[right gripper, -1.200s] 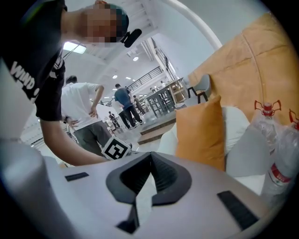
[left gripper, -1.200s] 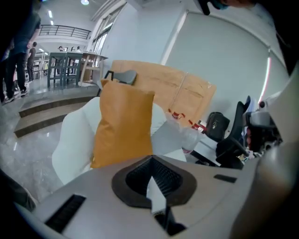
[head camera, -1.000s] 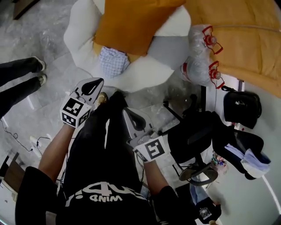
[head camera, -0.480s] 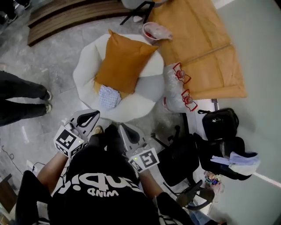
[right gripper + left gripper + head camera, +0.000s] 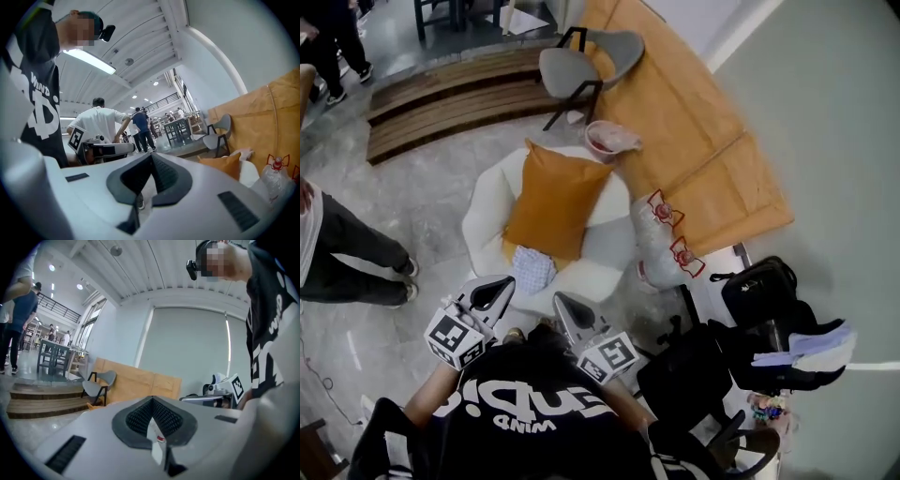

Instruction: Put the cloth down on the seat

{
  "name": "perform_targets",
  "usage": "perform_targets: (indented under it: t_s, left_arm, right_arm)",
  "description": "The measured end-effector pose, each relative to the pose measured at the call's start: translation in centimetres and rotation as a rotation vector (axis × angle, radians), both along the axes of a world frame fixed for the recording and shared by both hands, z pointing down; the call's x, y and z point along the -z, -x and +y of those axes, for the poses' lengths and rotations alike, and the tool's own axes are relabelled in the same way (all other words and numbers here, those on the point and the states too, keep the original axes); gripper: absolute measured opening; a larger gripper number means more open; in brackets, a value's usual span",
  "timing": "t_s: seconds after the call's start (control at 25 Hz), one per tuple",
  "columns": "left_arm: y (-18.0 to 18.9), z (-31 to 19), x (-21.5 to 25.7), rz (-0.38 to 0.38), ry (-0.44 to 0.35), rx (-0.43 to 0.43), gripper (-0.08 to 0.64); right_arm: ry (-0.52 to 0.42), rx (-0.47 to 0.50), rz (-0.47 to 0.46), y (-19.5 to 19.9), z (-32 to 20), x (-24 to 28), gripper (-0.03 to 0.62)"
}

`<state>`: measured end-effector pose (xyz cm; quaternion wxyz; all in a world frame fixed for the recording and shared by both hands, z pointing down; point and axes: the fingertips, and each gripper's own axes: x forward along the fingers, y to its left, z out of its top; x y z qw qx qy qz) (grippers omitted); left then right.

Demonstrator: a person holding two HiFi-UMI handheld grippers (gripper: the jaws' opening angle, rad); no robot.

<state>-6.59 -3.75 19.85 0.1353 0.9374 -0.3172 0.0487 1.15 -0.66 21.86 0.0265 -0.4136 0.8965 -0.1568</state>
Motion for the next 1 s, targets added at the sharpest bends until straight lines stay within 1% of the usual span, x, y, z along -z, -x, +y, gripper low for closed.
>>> perform_targets:
  t_s: [0.08,0.16,0.24,0.36,0.48,0.76,0.88,1.0]
  left_arm:
    - [-0.1,0.2,0.4,0.005,-0.013,0.005,0.006]
    - [-0.7,0.5,0.2,0.011,-0.029,-0.009,0.006]
    - [-1.2,0.7,0.7,0.004,-0.024,-0.016,0.006]
    - [-1.0,0.8,0.6,0.011,-0.031,-0.028,0.006]
    - [-0.7,0.5,0.4,0.015,-0.044,-0.040,0.006]
    - [-0.5,-0.3,0.2,0.015,-0.039,-0.044,0.006]
    - [-0.6,-0.3,0.1,0.015,-0.038,-0.052,0.006]
    - [-0.4,-0.3,0.1,0.018,-0.039,-0.054,0.006]
  right_arm:
    - [-0.018,0.011,-0.002,0.1,-0.1,0.5,0.018]
    - [-0.035,0.026,0.008,0.0,-0.1,0.8,0.020]
    - [-0.042,0.038,0.015,0.1,0.1,1.0,0.018]
    - [-0.045,0.052,0.011,0.6,0.1,1.1,0.018]
    - [-0.034,0.056,-0.011,1.3,0.0,1.4,0.018]
    - [-0.034,0.058,-0.027,1.5,-0.6,1.5,0.018]
    - [-0.044,0.063,-0.011,1.5,-0.7,1.4,0.018]
    - [-0.031,0.057,-0.030,1.9,-0.4,1.5,0.018]
